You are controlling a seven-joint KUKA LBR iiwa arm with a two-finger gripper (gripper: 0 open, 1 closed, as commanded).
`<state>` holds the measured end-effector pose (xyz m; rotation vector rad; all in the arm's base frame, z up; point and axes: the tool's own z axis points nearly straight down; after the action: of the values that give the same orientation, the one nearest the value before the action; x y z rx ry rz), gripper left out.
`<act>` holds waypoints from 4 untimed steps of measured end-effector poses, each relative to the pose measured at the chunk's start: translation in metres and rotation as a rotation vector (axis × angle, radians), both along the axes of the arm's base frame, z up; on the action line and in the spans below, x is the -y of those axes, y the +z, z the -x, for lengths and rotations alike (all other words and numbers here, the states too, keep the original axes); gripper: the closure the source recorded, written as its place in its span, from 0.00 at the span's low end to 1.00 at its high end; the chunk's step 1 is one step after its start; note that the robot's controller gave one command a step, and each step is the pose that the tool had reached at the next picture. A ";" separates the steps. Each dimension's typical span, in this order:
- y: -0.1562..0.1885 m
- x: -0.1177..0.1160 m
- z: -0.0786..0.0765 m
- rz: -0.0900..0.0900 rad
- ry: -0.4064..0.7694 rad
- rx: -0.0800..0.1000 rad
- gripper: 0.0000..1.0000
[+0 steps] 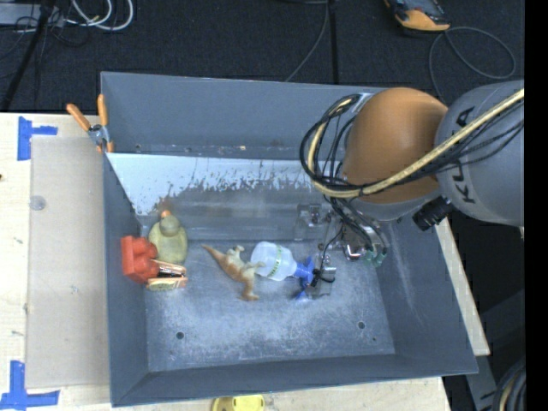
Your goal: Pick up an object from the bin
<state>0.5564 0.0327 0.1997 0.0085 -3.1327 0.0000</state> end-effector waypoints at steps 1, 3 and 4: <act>0.005 0.000 -0.001 0.000 -0.001 0.007 0.00; -0.081 0.004 -0.025 -0.002 0.046 0.010 0.00; -0.131 -0.010 -0.058 0.000 -0.065 0.010 1.00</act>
Offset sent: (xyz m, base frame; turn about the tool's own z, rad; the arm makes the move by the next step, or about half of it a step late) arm 0.0315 0.0069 -0.0910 -0.1740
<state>0.6148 0.0427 0.0690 -0.0935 -3.1412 -0.0010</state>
